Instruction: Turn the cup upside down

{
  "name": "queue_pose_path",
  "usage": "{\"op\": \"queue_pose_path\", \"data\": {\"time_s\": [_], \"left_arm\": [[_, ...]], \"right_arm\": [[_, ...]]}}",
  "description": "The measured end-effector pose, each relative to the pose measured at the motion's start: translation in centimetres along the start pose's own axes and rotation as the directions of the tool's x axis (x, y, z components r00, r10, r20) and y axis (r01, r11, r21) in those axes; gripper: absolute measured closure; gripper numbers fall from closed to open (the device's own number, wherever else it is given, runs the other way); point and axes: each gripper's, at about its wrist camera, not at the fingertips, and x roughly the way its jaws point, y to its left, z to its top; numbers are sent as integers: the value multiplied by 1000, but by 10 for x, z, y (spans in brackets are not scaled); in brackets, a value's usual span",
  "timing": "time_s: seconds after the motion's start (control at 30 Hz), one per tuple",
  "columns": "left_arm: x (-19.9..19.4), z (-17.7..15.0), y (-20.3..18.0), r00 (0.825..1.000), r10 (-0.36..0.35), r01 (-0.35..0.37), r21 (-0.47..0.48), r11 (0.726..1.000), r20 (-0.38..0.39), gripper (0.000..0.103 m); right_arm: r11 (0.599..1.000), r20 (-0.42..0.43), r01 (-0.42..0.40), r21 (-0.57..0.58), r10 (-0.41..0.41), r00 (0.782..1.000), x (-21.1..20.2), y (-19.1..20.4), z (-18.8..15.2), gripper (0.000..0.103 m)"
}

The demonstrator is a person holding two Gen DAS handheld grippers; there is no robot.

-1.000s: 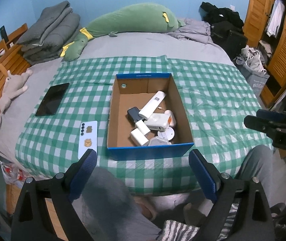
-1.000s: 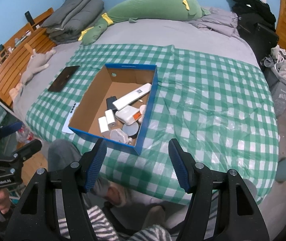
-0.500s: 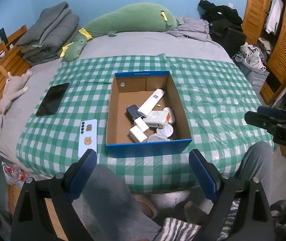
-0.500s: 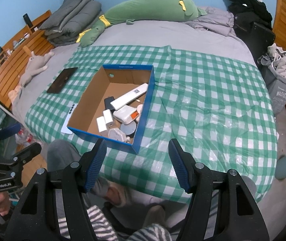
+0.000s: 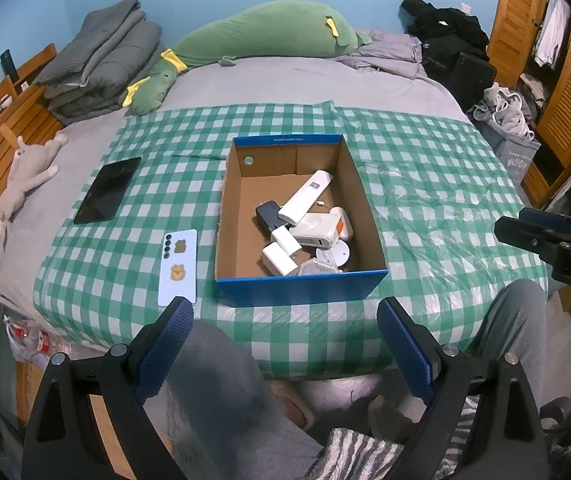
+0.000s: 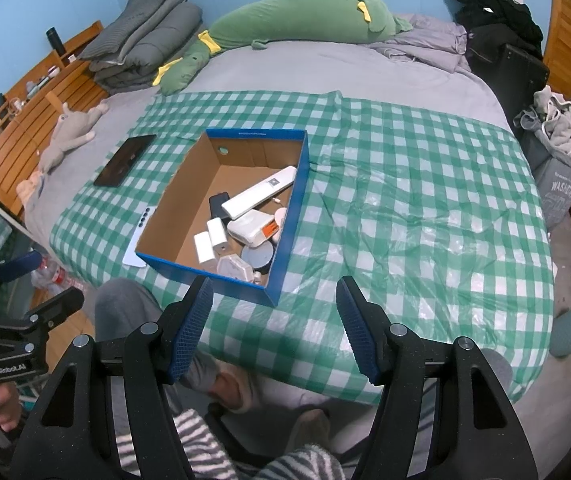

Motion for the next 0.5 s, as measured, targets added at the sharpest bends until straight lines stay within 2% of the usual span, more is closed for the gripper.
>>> {"op": "queue_pose_path", "data": {"time_s": [0.5], "left_arm": [[2, -2, -5, 1000, -3, 3, 0, 1000, -10, 9]], "right_arm": [[1000, 0, 0, -1, 0, 1000, 0, -2, -1, 40]]}}
